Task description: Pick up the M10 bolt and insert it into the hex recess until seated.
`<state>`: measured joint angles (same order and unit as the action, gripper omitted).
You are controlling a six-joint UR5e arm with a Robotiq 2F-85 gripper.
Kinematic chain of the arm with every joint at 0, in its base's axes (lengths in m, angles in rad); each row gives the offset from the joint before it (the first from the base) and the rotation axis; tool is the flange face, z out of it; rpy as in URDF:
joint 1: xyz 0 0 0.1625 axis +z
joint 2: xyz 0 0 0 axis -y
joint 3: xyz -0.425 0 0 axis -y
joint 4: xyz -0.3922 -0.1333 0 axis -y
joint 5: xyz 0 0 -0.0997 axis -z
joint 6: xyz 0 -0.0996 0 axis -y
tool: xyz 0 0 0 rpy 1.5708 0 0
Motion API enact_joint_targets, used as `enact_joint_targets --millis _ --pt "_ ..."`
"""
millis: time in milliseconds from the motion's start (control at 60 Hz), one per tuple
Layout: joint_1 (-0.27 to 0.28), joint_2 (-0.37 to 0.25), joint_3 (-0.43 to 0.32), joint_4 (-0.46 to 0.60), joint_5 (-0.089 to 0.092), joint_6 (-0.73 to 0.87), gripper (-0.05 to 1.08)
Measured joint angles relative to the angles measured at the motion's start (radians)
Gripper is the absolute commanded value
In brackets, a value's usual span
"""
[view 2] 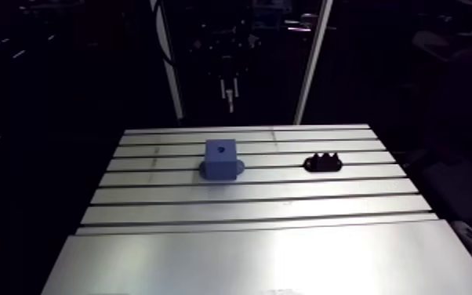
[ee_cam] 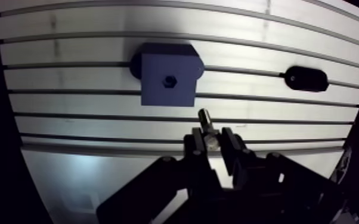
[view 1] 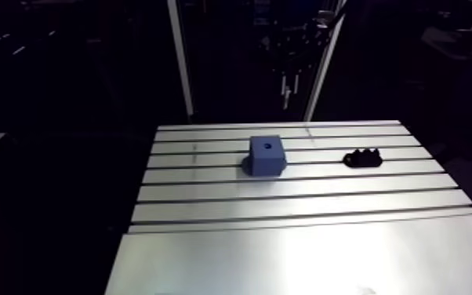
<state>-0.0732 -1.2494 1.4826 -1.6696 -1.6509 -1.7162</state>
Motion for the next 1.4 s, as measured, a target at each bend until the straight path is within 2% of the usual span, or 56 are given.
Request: enact_joint_targets --millis 583,1000,1400 --pt "0.024 0.03 0.048 -0.104 0.01 0.023 0.77" --pt "0.026 0.046 0.062 -0.109 0.035 0.03 0.77" --pt "0.026 0.06 0.077 -0.111 0.028 0.03 0.77"
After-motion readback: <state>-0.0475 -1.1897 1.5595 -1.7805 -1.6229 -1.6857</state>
